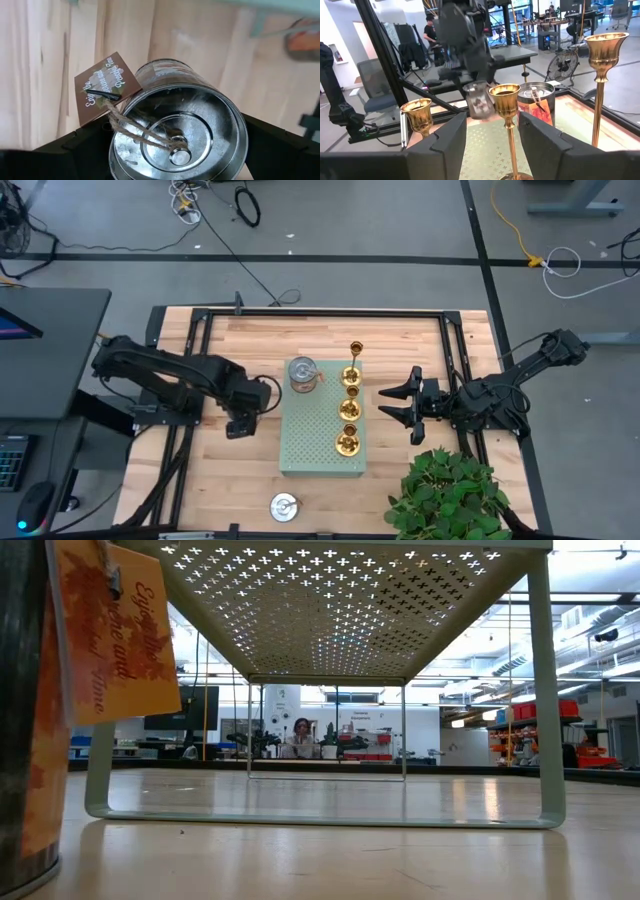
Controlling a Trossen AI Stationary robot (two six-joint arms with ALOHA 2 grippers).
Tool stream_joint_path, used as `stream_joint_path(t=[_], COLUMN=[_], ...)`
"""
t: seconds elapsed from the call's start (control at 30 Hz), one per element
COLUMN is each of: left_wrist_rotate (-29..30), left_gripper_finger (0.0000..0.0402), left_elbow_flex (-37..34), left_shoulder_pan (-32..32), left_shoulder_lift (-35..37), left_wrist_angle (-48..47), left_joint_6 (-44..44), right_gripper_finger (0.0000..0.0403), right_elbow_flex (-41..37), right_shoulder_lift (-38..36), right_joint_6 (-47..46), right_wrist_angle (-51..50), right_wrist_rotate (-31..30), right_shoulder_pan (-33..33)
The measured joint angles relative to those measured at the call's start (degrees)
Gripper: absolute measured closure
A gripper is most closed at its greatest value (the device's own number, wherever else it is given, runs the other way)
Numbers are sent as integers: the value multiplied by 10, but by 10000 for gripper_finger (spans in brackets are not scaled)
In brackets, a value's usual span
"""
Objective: Pick & Place candle stick holders
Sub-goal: Put the brown scented candle on the shelf
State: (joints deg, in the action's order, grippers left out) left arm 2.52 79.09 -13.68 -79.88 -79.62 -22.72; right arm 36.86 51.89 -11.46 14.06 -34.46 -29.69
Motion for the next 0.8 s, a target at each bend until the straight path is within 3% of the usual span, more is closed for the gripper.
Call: stream_joint_path(t=[0.23,0.8], left_wrist_rotate=[15,26], left_gripper_finger=[36,36], left_elbow_flex=[69,69], left_shoulder_pan=[-11,-8], left_shoulder_lift=[0,0], left_wrist_angle=[-5,106], left_joint_6=[-3,24], right_gripper_finger=[218,218], right_elbow_flex=[0,0], right_shoulder_lift=[0,0], right_joint_6=[0,0], right_wrist_angle=[0,0], right_wrist_rotate=[0,0], right_shoulder_pan=[0,0])
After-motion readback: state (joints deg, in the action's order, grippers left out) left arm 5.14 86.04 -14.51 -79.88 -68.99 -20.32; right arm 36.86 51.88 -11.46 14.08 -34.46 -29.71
